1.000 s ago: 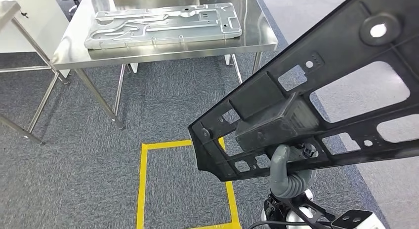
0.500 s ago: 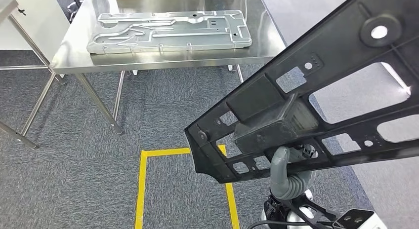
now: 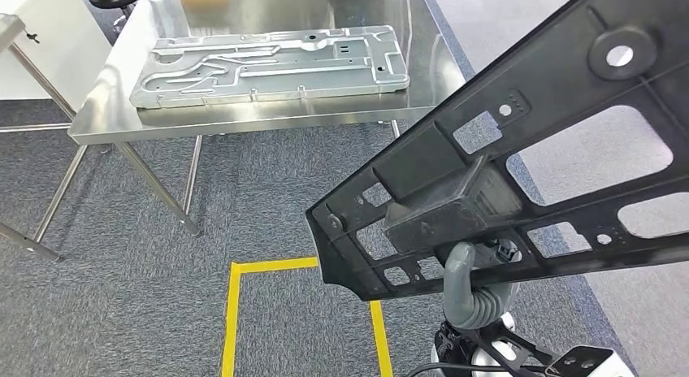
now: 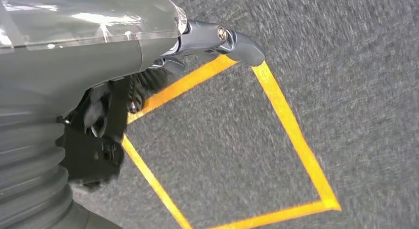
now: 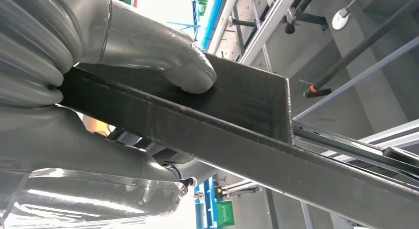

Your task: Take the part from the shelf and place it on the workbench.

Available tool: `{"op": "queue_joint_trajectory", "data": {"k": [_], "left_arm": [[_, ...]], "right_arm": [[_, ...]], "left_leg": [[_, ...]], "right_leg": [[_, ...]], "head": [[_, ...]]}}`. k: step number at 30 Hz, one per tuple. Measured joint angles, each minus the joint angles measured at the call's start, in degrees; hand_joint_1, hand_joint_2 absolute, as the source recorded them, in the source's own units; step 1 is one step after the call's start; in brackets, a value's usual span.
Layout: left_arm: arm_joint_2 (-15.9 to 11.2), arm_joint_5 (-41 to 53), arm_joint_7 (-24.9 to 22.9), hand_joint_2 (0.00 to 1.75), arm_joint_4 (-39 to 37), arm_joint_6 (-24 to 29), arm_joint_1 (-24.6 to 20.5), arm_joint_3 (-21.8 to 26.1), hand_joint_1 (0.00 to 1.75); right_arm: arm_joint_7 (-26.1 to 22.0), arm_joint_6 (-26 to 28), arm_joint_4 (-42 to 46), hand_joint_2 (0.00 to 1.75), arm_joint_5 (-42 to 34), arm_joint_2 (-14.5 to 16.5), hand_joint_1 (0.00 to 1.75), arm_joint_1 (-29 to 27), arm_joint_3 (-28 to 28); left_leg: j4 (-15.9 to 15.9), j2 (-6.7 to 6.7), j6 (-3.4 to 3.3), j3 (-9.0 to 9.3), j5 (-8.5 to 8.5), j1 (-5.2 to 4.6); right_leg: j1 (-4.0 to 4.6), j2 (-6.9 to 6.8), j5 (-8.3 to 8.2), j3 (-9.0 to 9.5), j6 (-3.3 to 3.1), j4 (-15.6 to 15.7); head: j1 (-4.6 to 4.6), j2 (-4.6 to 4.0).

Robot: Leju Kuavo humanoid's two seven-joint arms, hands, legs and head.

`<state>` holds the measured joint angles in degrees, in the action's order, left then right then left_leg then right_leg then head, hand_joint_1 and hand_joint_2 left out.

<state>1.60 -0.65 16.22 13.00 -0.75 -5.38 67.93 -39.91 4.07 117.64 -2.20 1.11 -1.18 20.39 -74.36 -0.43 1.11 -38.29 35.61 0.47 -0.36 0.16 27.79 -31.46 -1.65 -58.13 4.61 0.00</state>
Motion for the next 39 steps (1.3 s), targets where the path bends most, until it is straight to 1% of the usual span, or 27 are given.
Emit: {"op": "queue_joint_trajectory", "data": {"k": [1,3,4,5,7,9,11,13,14,15,16,18,20,21,22,24,25,26,28,29,30,31,32,34,35,36,39], "left_arm": [[0.01,-0.03,0.0,1.75,0.0,0.03,0.06,0.05,0.0],[0.01,-0.08,-0.01,1.75,0.0,0.07,0.14,0.19,0.0],[0.02,-0.08,-0.01,1.75,0.0,0.09,0.14,0.25,0.0],[0.04,-0.05,-0.01,1.75,0.0,0.1,0.13,0.3,0.0],[0.08,0.01,0.0,1.75,0.0,0.14,0.12,0.39,0.0],[0.15,-0.02,0.09,1.75,0.0,0.15,0.16,0.59,0.0],[0.22,-0.08,0.25,1.75,0.0,0.11,0.12,0.79,0.0],[0.22,-0.08,0.36,1.75,0.0,0.08,0.15,0.86,0.0],[0.22,-0.08,0.37,1.75,0.0,0.08,0.22,0.88,0.0],[0.21,-0.09,0.39,1.75,0.0,0.08,0.31,0.92,0.0],[0.21,-0.1,0.43,1.75,0.0,0.07,0.39,0.96,0.0],[0.31,-0.12,0.56,1.75,-0.01,0.03,0.5,1.07,0.0],[0.51,-0.11,0.67,1.75,-0.03,-0.02,0.5,1.16,0.0],[0.61,-0.11,0.7,1.75,-0.04,-0.03,0.5,1.2,0.0],[0.62,-0.11,0.73,1.75,-0.04,-0.04,0.48,1.22,0.0],[0.59,-0.11,0.8,1.75,-0.04,-0.05,0.4,1.25,0.0],[0.6,-0.12,0.83,1.75,-0.04,-0.04,0.34,1.27,0.0],[0.61,-0.05,0.83,1.75,-0.04,-0.02,0.28,1.28,0.0],[0.63,0.02,0.83,1.75,-0.04,0.07,0.3,1.36,0.0],[0.61,0.06,0.82,1.75,-0.04,0.13,0.39,1.43,0.0],[0.58,-0.02,0.8,1.75,-0.04,0.17,0.5,1.51,0.0],[0.55,-0.06,0.76,1.75,-0.04,0.2,0.61,1.6,0.0],[0.51,-0.1,0.73,1.75,-0.04,0.22,0.68,1.68,0.0],[0.45,-0.12,0.68,1.75,-0.04,0.22,0.86,1.85,0.0],[0.44,-0.05,0.67,1.75,-0.04,0.2,0.91,1.92,0.0],[0.43,-0.02,0.67,1.75,-0.04,0.17,0.93,1.98,0.0],[0.41,-0.07,0.69,1.75,-0.04,0.11,0.84,2.03,0.0]], "right_arm": [[0.0,-0.01,-0.01,1.75,0.07,0.01,1.75,0.01,0.08],[-0.01,-0.02,-0.02,1.75,0.17,0.03,1.75,0.08,0.25],[-0.01,-0.03,-0.05,1.75,0.21,0.05,1.75,0.14,0.31],[-0.01,-0.04,-0.08,1.75,0.23,0.06,1.75,0.21,0.37],[0.01,-0.09,-0.17,1.75,0.22,0.07,1.75,0.32,0.49],[0.02,-0.13,-0.22,1.75,0.17,0.07,1.75,0.56,0.67],[-0.01,-0.15,-0.29,1.75,0.05,0.07,1.75,1.02,0.89],[-0.02,-0.15,-0.48,1.75,-0.03,0.07,1.75,1.26,1.02],[-0.01,-0.15,-0.62,1.75,-0.04,0.07,1.75,1.26,1.05],[-0.01,-0.16,-0.77,1.75,-0.1,0.07,1.75,1.25,1.09],[0.0,-0.19,-0.89,1.75,-0.19,0.07,1.75,1.25,1.13],[0.0,-0.33,-1.0,1.75,-0.51,0.07,1.75,1.29,1.16],[0.0,-0.55,-1.09,1.75,-0.77,0.06,1.75,1.34,1.19],[0.0,-0.66,-1.12,1.75,-0.84,0.06,1.75,1.35,1.21],[0.0,-0.77,-1.13,1.75,-0.88,0.06,1.75,1.4,1.25],[0.0,-0.9,-1.08,1.75,-0.96,0.07,1.75,1.51,1.28],[0.0,-0.92,-1.05,1.75,-1.01,0.07,1.75,1.6,1.3],[-0.01,-0.92,-1.04,1.75,-1.04,0.08,1.75,1.64,1.3],[-0.02,-0.91,-1.03,1.75,-1.06,0.08,1.75,1.64,1.3],[-0.01,-0.9,-1.04,1.75,-1.06,0.07,1.75,1.57,1.3],[-0.01,-0.9,-1.04,1.75,-1.07,0.07,1.75,1.46,1.29],[0.0,-0.9,-1.04,1.75,-1.12,0.07,1.75,1.36,1.29],[0.0,-0.93,-1.04,1.75,-1.19,0.07,1.75,1.27,1.28],[0.01,-1.05,-1.06,1.75,-1.36,0.07,1.75,1.15,1.27],[-0.01,-1.14,-1.05,1.75,-1.4,0.07,1.75,1.1,1.24],[0.0,-1.28,-1.02,1.75,-1.43,0.08,1.75,1.05,1.22],[0.0,-2.0,-0.71,1.75,-1.41,0.17,1.75,0.93,1.04]], "left_leg": [[2.22,0.03,-0.01,0.14,-1.87,0.06],[9.61,0.3,-0.31,2.02,-7.17,0.08],[12.46,0.47,-0.62,2.86,-8.41,-0.04],[14.12,0.61,-1.02,3.39,-9.02,-0.2],[14.9,0.56,-1.97,3.96,-8.58,-0.33],[15.42,0.36,-2.84,5.1,-8.92,-0.14],[15.67,0.27,-3.44,6.14,-8.54,-0.05],[15.69,0.19,-3.68,6.66,-7.89,-0.11],[15.69,0.12,-3.69,7.01,-7.49,-0.16],[15.69,0.03,-3.67,7.49,-7.03,-0.21],[15.68,-0.07,-3.62,8.16,-6.51,-0.29],[15.73,-0.19,-3.47,9.6,-5.38,-0.42],[16.07,-0.26,-3.03,10.59,-4.44,-0.42],[16.09,-0.23,-2.7,11.06,-4.26,-0.38],[16.1,-0.2,-2.26,11.57,-4.38,-0.38],[14.9,-0.07,-1.69,12.21,-4.71,-0.37],[13.24,-0.04,-1.48,11.6,-4.64,-0.33],[10.52,-0.03,-1.31,10.09,-4.02,-0.22],[4.0,-0.01,-0.6,5.34,-1.41,0.11],[1.74,0.0,-0.21,3.04,0.0,0.29],[1.02,0.02,0.08,1.45,0.72,0.45],[2.02,0.04,0.24,0.67,0.17,0.61],[4.58,0.1,0.33,0.64,-1.82,0.74],[11.33,0.43,0.4,1.24,-8.31,0.86],[13.54,0.61,0.18,1.5,-10.59,0.78],[14.68,0.74,-0.14,1.58,-11.87,0.67],[15.12,0.56,-1.53,2.62,-11.31,0.54]], "right_leg": [[-0.01,0.02,0.48,0.66,0.1,0.0],[0.02,-0.04,1.53,2.11,0.46,-0.02],[0.07,-0.05,1.99,2.63,0.75,-0.02],[0.12,-0.07,2.44,3.0,1.14,0.12],[0.19,-0.06,2.59,3.47,2.01,-0.2],[0.1,-0.11,2.85,3.51,2.71,-1.82],[-0.01,-0.12,4.69,0.97,3.03,-6.44],[-0.04,-0.11,7.49,-3.92,3.29,-13.21],[-0.05,-0.11,8.23,-6.05,3.46,-15.42],[-0.03,-0.11,7.98,-7.38,3.48,-15.92],[0.02,-0.11,6.53,-7.72,3.37,-14.41],[0.33,-0.07,0.9,-6.3,2.51,-7.47],[0.84,-0.04,-2.55,-5.16,1.68,-2.45],[1.05,0.02,-2.95,-4.9,1.32,-1.49],[1.13,0.07,-2.52,-4.49,0.97,-0.94],[0.86,0.11,-2.49,-2.57,0.3,0.49],[0.64,0.06,-2.29,-1.54,0.07,1.0],[0.46,-0.01,-2.08,-0.66,-0.01,1.38],[0.27,0.01,-1.2,0.4,-0.04,1.55],[0.18,0.09,-0.67,0.92,0.06,1.54],[0.06,0.19,-0.09,1.54,0.2,1.54],[-0.07,0.27,0.55,2.31,0.39,1.53],[-0.21,0.31,1.24,3.2,0.63,1.52],[-0.35,0.29,2.73,4.75,1.25,1.39],[-0.33,0.3,3.39,5.21,1.64,1.36],[-0.27,0.31,3.87,5.58,2.07,1.36],[-0.27,0.25,3.88,6.09,3.17,0.44]], "head": [[0.0,0.0],[-0.01,0.0],[-0.01,0.0],[-0.01,0.0],[0.0,0.0],[0.0,0.0],[0.0,0.0],[0.0,0.0],[0.0,0.0],[0.0,0.0],[0.0,0.0],[-0.01,0.0],[-0.02,0.0],[-0.03,0.0],[-0.04,0.0],[-0.05,0.0],[-0.05,0.0],[-0.04,0.0],[-0.04,0.0],[-0.04,0.0],[-0.04,0.0],[-0.04,0.0],[-0.04,0.0],[-0.04,0.0],[-0.04,0.0],[-0.04,0.0],[-0.04,0.0]]}}
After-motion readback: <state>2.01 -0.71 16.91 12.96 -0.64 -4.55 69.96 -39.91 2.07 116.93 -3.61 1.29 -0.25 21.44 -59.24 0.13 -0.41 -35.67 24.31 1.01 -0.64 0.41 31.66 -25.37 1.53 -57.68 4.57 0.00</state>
